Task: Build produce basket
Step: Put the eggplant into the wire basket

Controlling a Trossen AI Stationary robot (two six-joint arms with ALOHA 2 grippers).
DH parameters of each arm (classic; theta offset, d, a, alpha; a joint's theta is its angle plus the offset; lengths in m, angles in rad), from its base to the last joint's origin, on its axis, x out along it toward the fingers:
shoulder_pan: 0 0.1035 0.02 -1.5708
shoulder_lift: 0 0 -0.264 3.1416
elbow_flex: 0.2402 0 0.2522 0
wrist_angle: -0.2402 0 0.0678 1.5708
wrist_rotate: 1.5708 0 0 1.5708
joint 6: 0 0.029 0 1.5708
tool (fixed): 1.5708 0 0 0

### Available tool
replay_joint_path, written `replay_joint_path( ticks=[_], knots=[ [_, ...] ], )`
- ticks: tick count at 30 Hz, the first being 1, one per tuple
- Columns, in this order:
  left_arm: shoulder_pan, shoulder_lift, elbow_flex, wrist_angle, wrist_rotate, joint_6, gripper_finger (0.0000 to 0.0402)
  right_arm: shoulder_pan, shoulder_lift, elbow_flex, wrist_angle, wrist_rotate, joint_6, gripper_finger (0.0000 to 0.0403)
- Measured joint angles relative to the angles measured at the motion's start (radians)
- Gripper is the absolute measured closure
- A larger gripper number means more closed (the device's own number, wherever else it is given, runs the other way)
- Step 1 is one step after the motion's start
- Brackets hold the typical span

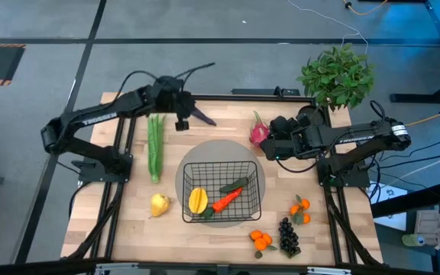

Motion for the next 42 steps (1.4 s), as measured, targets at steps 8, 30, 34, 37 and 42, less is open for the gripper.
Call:
replay_joint_path(
  ticks=[8, 30, 34, 37, 42],
  knots=[
    [0.101, 0.225, -0.001, 0.016, 0.068, 0.008, 0.0298, 0.0, 0.0, 0.0, 0.0, 0.0, 0.001, 0.0199],
    [0.043, 0.376, -0.001, 0.15, -0.211, 0.111, 0.0241, 0.0, 0.0, 0.0, 0.017, -0.008, 0.004, 0.0199],
    [0.085, 0.376, -0.001, 0.163, 0.038, 0.113, 0.0226, 0.0, 0.0, 0.0, 0.019, -0.008, 0.004, 0.0199],
    [0.122, 0.376, -0.001, 0.219, 0.106, 0.094, 0.0227, 0.0, 0.0, 0.0, 0.019, -0.008, 0.021, 0.0199],
    [0.167, 0.376, -0.001, 0.277, 0.091, 0.016, 0.0228, 0.0, 0.0, 0.0, 0.019, -0.008, 0.029, 0.0199]
  ],
)
